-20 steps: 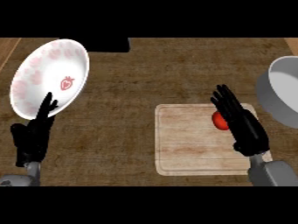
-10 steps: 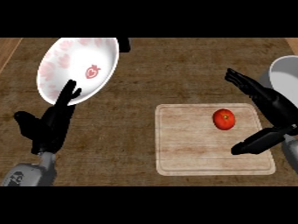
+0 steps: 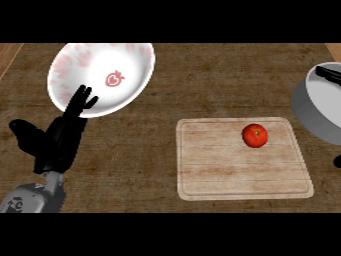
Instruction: Pick the tomato from the cutting board and place it in the pot
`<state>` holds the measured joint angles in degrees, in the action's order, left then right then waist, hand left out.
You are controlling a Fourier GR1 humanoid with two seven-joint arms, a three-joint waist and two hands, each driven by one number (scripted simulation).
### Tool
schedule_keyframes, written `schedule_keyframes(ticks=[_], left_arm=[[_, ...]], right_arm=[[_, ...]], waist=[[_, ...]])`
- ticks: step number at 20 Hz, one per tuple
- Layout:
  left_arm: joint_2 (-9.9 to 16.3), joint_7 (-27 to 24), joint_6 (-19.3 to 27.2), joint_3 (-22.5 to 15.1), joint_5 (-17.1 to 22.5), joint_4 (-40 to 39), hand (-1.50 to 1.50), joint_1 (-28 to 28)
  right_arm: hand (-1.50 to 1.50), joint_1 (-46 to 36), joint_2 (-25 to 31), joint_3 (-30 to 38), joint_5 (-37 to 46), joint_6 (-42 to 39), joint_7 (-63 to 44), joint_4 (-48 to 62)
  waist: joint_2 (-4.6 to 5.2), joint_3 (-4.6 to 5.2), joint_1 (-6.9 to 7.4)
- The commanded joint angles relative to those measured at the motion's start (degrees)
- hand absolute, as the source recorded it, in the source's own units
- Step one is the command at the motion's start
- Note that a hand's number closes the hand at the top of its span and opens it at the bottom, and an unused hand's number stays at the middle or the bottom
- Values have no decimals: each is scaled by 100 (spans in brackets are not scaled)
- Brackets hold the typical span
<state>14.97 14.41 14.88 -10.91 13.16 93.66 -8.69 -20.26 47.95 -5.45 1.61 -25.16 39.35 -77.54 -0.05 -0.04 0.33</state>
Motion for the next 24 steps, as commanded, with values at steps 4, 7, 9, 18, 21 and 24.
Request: schedule_keyframes(ticks=[4, 7, 9, 18, 21, 24], left_arm=[[-60, -107, -152, 97, 60, -67, 0, 104], [-111, -7, -127, 14, -16, 151, 0, 162], [-31, 140, -130, 94, -47, 202, 0, 42], [-217, -20, -375, 240, -168, -81, 0, 84], [-298, 236, -126, 65, -426, 378, 0, 159], [-408, 287, -182, 85, -350, 383, 0, 242]], right_arm=[[-150, -321, 938, -184, 426, -840, -698, -736], [-150, -703, 965, -357, 692, -1041, -1130, -603], [-150, -698, 777, -543, 661, -1176, -1845, -1018], [-150, -936, -24, -654, 1550, -1520, -2348, -469], [-150, -802, -289, -980, 1995, -1431, -2513, -569], [-150, -876, -440, -1138, 2630, -1174, -2339, -244]], waist=[[-16, 13, -41], [-2, 10, 23], [-9, 11, -5], [12, 6, 2], [6, 4, 3], [12, 3, 16]])
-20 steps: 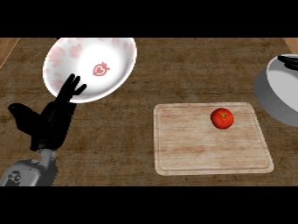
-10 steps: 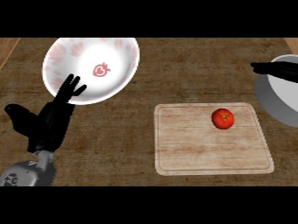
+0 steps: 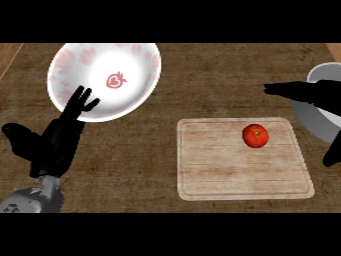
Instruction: Pick the tomato from the cutting board and place it in the pot
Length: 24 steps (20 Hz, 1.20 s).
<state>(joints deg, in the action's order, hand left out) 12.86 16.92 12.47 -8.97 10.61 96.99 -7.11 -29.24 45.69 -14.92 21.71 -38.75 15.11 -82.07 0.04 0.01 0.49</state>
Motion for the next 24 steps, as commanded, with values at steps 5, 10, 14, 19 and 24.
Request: schedule_keyframes(ticks=[5, 10, 14, 19, 24], left_arm=[[-132, -70, -159, 150, -176, 86, 0, 198], [-282, -135, -231, 309, -227, -299, 0, -98], [-354, 73, -306, 227, -331, -44, 0, 102], [-356, 261, -447, 390, -286, 57, 0, 61], [-651, 57, -171, 231, -672, -239, 0, -176]], right_arm=[[-150, 132, -416, 145, 985, -26, 1, 117], [-150, 836, -664, 443, 959, -33, -167, -668], [-150, 905, -947, 572, 1248, 10, -35, -512], [-150, 731, -1351, 793, 1302, -431, -662, -692], [-150, 683, -1621, 408, 2015, -105, -881, -377]], waist=[[-5, -1, -17], [-9, 0, -70], [-8, -1, -47], [-9, -1, -39], [-1, -2, -32]])
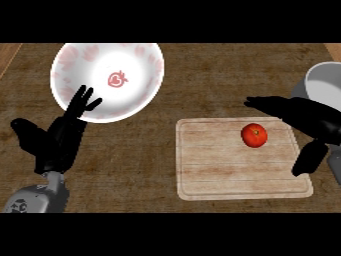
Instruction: Pick the tomato from the cutting board and place it in the pot
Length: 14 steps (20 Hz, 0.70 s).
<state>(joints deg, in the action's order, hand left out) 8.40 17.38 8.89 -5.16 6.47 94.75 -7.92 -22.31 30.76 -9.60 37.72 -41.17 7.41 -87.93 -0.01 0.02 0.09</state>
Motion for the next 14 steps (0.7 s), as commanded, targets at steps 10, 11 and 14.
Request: schedule_keyframes(ticks=[10, 11, 14], left_arm=[[125, 136, -449, 344, 152, 392, 0, 237], [-205, 116, -22, 81, -260, 144, 0, -55], [-37, -309, -548, 293, 42, -61, 0, 252]], right_arm=[[-150, -16, -461, -482, 1369, 631, 415, 894], [-150, -395, -529, -460, 1519, 647, 361, 1266], [-150, -387, -675, -497, 1805, 819, 291, 1515]], waist=[[-1, -2, 23], [6, -3, 24], [7, -1, 25]])
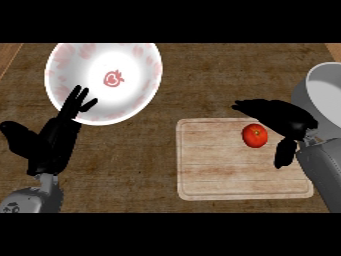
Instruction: Pick the tomato from the cutting board and place it in the pot
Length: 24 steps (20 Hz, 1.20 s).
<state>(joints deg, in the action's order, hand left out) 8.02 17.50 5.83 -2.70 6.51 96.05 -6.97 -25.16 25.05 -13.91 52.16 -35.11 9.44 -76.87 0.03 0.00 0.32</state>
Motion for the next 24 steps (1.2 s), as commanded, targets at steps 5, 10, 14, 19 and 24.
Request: schedule_keyframes(ticks=[5, 10, 14, 19, 24], left_arm=[[-289, -23, 132, -89, -262, -158, 0, -139], [-356, 168, 66, -232, -350, 272, 0, 196], [-239, 62, -32, 90, -241, -224, 0, -232], [-300, 225, 68, 37, -373, 67, 0, -188], [-288, 99, -169, 79, -331, -210, 0, -117]], right_arm=[[-150, -70, -465, -194, 774, 345, -95, 686], [-150, -304, -243, 68, 933, 290, 461, 1145], [150, -221, -524, -8, 814, 458, 837, 1257], [150, -360, -747, 132, 897, 860, 1061, 1309], [150, -183, -677, 291, 1035, 1145, 1412, 1409]], waist=[[1, -1, -12], [-1, -1, -3], [4, 0, -20], [0, -1, -10], [1, -1, -16]])
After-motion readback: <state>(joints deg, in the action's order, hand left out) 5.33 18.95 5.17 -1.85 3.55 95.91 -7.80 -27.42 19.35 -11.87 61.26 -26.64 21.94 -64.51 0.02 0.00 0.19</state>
